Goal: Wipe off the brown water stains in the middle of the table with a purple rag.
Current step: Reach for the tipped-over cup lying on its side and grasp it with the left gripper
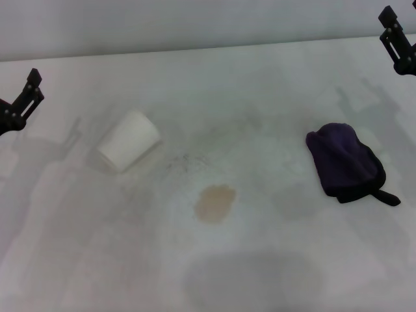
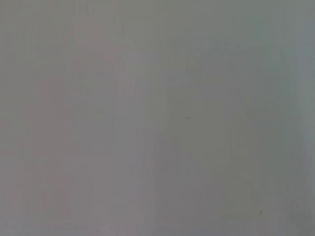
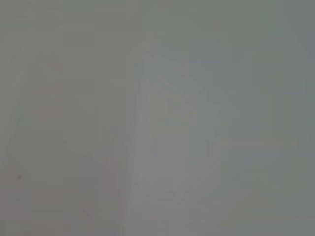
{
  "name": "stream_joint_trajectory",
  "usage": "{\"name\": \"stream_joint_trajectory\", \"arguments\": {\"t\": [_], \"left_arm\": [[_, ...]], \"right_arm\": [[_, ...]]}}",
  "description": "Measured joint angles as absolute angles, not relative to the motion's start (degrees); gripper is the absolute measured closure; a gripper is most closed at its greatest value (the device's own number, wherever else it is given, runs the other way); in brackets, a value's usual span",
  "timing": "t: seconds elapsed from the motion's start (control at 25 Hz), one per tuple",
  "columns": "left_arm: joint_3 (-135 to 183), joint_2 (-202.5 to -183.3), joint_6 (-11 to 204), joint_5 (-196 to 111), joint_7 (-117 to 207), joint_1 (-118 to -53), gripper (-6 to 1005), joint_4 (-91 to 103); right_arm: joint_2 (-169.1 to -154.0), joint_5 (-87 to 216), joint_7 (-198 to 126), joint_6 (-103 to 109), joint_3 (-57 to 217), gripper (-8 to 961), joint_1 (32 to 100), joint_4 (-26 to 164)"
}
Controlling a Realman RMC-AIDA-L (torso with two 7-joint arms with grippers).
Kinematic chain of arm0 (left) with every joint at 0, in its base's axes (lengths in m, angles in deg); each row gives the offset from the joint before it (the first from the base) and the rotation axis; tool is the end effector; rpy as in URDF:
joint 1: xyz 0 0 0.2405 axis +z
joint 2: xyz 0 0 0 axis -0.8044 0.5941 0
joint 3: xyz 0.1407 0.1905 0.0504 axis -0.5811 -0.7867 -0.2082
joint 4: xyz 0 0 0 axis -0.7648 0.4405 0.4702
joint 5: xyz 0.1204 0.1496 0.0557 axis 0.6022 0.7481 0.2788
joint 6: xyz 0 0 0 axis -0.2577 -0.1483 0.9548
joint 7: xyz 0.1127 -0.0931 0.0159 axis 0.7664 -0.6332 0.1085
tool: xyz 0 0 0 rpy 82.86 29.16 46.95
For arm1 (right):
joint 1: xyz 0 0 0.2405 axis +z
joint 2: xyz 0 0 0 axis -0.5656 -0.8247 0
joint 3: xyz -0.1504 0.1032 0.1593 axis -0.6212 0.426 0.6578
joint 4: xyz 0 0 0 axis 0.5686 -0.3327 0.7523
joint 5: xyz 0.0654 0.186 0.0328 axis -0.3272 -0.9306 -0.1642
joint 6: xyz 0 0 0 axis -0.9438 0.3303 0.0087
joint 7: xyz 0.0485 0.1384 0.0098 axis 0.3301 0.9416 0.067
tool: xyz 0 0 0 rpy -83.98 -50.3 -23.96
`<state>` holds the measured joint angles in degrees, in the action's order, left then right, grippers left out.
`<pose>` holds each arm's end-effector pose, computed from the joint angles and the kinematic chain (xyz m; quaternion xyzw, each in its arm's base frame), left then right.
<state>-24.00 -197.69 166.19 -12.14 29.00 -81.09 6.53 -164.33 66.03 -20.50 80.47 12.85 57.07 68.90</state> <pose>-0.2906 0.3190 -0.0003 -0.7482 -0.1591 -0.3400 0.5470 0.3090 0.3011 0.0526 -0.6981 0.1278 0.3802 0.5931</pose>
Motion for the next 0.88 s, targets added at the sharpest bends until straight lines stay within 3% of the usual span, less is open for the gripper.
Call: {"name": "stream_joint_trajectory", "arguments": {"t": [0.64,0.88], "left_arm": [[-24.0,-197.67,166.49,-13.79,28.69,-81.0,122,6.47],[-24.81,-196.69,164.74,-12.49,21.72,-81.41,126,7.71]], "right_arm": [[-164.26,66.03,-20.59,80.34,12.85,341,57.2,68.78],[-164.27,66.03,-20.59,80.34,12.85,342,57.04,69.03]]}}
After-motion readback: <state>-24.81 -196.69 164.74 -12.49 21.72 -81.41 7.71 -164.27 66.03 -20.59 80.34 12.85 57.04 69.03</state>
